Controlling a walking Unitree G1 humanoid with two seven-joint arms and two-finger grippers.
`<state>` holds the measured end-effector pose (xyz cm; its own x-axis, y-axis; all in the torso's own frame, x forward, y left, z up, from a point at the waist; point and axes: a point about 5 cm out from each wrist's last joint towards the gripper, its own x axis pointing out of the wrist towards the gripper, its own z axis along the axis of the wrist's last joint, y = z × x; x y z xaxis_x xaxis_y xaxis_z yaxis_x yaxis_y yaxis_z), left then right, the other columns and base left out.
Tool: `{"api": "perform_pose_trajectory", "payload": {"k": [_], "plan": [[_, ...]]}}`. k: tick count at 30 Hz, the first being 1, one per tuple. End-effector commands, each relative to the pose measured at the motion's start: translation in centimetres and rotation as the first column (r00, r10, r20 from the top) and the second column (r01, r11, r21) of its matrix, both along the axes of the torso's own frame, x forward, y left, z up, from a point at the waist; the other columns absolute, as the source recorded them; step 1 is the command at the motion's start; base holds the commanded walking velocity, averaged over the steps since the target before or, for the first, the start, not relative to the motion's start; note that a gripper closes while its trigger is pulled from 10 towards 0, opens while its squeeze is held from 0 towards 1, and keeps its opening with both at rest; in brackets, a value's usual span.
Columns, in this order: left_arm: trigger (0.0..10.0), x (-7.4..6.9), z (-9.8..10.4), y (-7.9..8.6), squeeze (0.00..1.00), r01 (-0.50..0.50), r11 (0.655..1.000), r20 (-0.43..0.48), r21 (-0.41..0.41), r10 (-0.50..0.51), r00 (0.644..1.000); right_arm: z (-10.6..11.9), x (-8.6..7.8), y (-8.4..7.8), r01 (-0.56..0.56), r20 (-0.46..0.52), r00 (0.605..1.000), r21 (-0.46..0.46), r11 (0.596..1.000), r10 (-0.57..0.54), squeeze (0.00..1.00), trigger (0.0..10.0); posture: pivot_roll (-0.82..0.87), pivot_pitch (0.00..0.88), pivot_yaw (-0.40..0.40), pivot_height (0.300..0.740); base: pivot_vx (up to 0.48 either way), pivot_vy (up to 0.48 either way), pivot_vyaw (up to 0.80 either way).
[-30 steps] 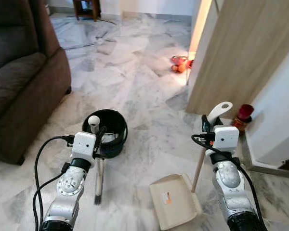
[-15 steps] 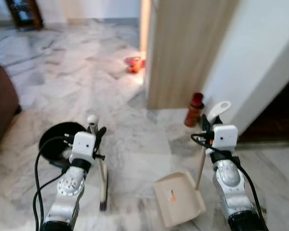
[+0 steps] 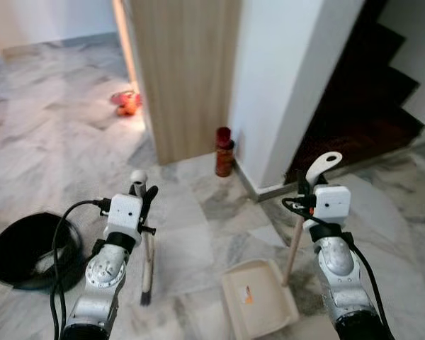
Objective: Sweep floor
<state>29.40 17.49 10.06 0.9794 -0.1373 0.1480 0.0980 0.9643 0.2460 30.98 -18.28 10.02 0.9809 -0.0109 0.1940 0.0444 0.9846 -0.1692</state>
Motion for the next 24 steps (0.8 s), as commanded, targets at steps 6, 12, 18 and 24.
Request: {"api": "perform_pose_trajectory", "payload": {"k": [6,12,18,24], "plan": [[10.0,0.25,0.66,0.14,0.0,0.0,1.0,0.029,0.016,-0.001,1.0,0.88,0.27,-0.04,0.012,0.033,0.999,0.004,1.0,-0.012,0.0,10.0,-0.01,0.089,-0.001,0.74,0.0,0.0,-0.8],[10.0,0.3,0.68,0.12,0.0,0.002,1.0,0.029,0.009,-0.002,1.0,1.04,0.32,0.02,0.018,0.038,0.999,0.012,1.0,-0.019,0.0,10.0,-0.02,0.09,0.001,0.74,0.0,-0.194,-0.8],[10.0,0.28,0.7,0.07,0.0,0.002,1.0,0.03,0.015,-0.003,1.0,0.94,0.23,0.02,0.022,0.034,0.999,0.014,1.0,-0.023,0.0,10.0,-0.02,0.093,0.001,0.74,0.0,0.0,-0.8],[10.0,0.28,0.7,0.07,0.0,0.001,1.0,0.03,0.012,-0.001,1.0,0.88,0.2,0.08,0.024,0.032,0.999,0.015,1.0,-0.024,0.0,10.0,-0.02,0.091,-0.001,0.74,0.0,0.0,-0.8]]}}
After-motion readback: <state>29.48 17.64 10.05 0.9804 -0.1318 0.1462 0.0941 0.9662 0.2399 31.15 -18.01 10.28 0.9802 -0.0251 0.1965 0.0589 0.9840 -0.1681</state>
